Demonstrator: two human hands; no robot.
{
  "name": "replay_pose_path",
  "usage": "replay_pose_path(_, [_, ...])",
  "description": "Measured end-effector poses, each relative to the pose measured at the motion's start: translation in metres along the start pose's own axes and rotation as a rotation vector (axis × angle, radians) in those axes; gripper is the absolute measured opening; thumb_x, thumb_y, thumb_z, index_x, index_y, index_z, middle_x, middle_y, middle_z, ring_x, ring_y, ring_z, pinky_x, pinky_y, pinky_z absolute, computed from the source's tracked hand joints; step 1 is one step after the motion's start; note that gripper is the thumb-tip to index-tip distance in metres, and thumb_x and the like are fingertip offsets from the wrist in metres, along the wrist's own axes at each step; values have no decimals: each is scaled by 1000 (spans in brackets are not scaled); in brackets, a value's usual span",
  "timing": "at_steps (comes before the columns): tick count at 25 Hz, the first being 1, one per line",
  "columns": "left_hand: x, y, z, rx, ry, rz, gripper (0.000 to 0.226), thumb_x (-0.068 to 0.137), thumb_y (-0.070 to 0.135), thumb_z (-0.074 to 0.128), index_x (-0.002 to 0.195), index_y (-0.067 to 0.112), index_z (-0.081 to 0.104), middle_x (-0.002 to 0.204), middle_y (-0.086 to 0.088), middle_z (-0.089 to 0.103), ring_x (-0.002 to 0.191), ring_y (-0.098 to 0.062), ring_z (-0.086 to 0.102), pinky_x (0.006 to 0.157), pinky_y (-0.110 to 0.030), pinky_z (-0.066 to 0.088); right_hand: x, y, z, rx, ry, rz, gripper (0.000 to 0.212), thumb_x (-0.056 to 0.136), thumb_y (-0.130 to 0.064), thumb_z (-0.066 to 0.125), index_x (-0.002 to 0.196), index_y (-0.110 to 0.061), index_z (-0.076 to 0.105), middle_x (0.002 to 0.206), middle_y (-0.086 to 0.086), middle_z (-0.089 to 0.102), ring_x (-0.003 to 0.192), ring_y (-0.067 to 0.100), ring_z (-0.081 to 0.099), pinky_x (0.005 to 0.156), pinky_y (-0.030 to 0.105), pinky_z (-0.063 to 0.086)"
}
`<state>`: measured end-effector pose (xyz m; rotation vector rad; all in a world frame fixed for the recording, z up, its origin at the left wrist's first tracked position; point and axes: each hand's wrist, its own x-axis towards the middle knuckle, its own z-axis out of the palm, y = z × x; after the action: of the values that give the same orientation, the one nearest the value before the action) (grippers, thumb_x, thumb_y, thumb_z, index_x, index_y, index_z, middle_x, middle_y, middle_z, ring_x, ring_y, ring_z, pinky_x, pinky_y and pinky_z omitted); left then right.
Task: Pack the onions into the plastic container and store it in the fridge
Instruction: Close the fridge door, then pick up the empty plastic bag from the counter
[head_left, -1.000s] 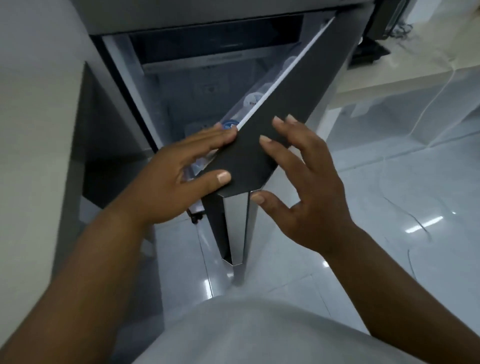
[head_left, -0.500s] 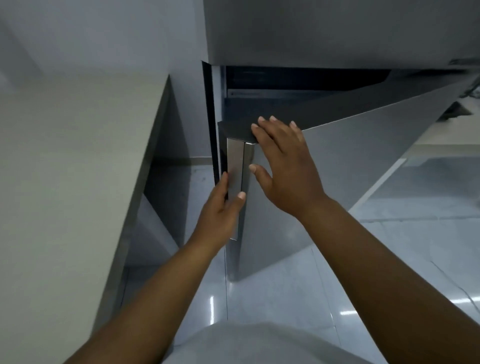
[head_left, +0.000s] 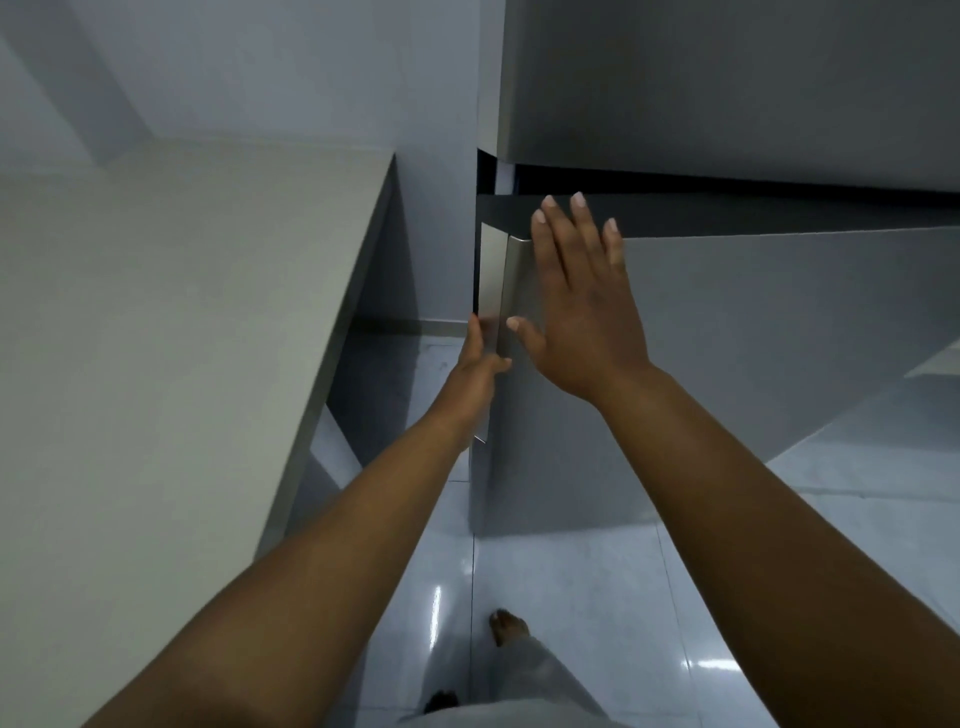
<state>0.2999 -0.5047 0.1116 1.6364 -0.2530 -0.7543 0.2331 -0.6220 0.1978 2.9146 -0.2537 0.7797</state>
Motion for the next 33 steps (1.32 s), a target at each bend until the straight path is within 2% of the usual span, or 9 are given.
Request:
replay_pose_path(3, [24, 11, 0, -27, 25, -6, 80, 86, 27, 44, 150, 42, -3, 163, -1, 14, 144, -29, 27, 112, -43, 26, 14, 12, 14, -20, -8, -67, 93, 86, -43, 59, 153, -4, 7, 163, 15, 7, 150, 31, 1, 122, 48, -2])
replay_pose_path(7, [59, 26, 1, 90, 128, -53, 73, 95, 24, 42, 149, 43, -2, 159, -7, 25, 137, -28, 35, 95, -36, 26, 29, 24, 30, 24, -36, -104, 93, 86, -36, 63, 152, 0, 7, 163, 17, 2, 150, 32, -2, 122, 47, 1])
replay_pose_path(13, [85, 33, 0, 118, 107, 6, 57, 98, 40, 31, 151, 37, 12, 159, -4, 25, 143, -22, 29, 99, -28, 21, 39, 40, 56, 91, -156, -155, 89, 89, -31, 60, 152, 2, 6, 163, 17, -6, 150, 31, -7, 122, 49, 2])
replay_pose_path(16, [76, 30, -4, 250, 103, 80, 53, 99, 43, 33, 149, 43, 14, 160, 1, 24, 144, -21, 27, 101, -29, 22, 39, 40, 62, 179, -95, -148, 83, 88, -28, 62, 150, 3, 15, 162, 19, 5, 150, 33, 1, 122, 52, 6])
replay_pose_path(20, [40, 8, -17, 543, 270, 220, 70, 94, 52, 46, 152, 29, 14, 161, 1, 22, 146, -19, 21, 114, -37, 23, 24, 23, 74, 512, 19, -109, 68, 90, -23, 57, 147, -1, 28, 159, 15, 24, 150, 26, 11, 121, 47, 17])
replay_pose_path(22, [5, -17, -31, 607, 369, 239, 70, 93, 54, 44, 151, 26, 16, 159, 0, 27, 144, -17, 26, 112, -33, 27, 4, 0, 87, 690, -86, -98, 65, 93, -26, 56, 148, -9, 28, 158, 10, 26, 150, 19, 11, 119, 40, 23])
replay_pose_path(25, [-62, -68, -54, 665, 505, 153, 65, 94, 51, 45, 150, 25, 22, 155, -1, 34, 140, -16, 34, 108, -28, 30, -36, -44, 105, 847, -397, -125, 62, 94, -30, 57, 149, -18, 29, 158, 4, 28, 147, 15, 20, 113, 36, 30])
replay_pose_path(29, [-170, -135, -84, 574, 773, -67, 59, 93, 38, 56, 145, 19, 36, 146, -5, 46, 132, -19, 43, 107, -29, 33, -92, -112, 108, 892, -675, -479, 58, 94, -31, 59, 145, -16, 38, 152, 5, 40, 141, 20, 36, 110, 31, 36])
replay_pose_path(33, [-273, -186, -106, 484, 1019, -219, 57, 92, 31, 60, 142, 12, 41, 139, -8, 52, 127, -19, 49, 104, -26, 35, -125, -184, 93, 910, -848, -789, 57, 95, -33, 56, 147, -21, 36, 152, -2, 39, 141, 11, 34, 109, 15, 23])
